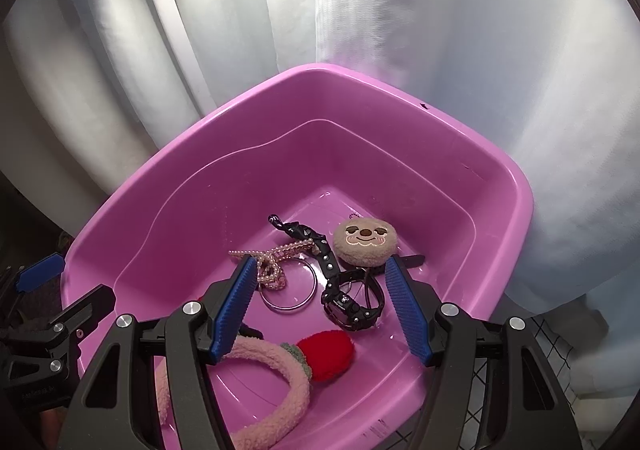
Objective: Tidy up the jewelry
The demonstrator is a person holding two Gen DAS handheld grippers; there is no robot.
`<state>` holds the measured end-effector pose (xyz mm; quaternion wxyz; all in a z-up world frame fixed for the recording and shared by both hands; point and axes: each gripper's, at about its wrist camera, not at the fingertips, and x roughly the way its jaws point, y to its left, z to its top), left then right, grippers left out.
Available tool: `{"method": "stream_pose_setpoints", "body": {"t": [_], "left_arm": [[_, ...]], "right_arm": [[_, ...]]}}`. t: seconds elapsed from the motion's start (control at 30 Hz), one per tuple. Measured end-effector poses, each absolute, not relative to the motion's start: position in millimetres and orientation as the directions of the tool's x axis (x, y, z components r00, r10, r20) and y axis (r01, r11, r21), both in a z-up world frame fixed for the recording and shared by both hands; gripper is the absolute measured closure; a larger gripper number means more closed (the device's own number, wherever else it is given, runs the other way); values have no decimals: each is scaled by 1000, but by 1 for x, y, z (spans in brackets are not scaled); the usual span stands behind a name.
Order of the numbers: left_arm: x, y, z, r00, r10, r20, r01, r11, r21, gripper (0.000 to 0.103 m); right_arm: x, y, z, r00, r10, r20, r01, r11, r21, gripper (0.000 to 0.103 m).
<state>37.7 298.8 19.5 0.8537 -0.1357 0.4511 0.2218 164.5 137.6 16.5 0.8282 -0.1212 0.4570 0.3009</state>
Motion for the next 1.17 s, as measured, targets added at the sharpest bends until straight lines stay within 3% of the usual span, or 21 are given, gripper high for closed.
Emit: {"method": "stream_pose_setpoints", "body": {"t": [1.17], "left_arm": [[33, 302, 20, 492, 254, -833, -523, 851, -50, 9]], "right_arm": [[160, 139, 16, 404, 386, -829, -602, 795, 77, 39]]}}
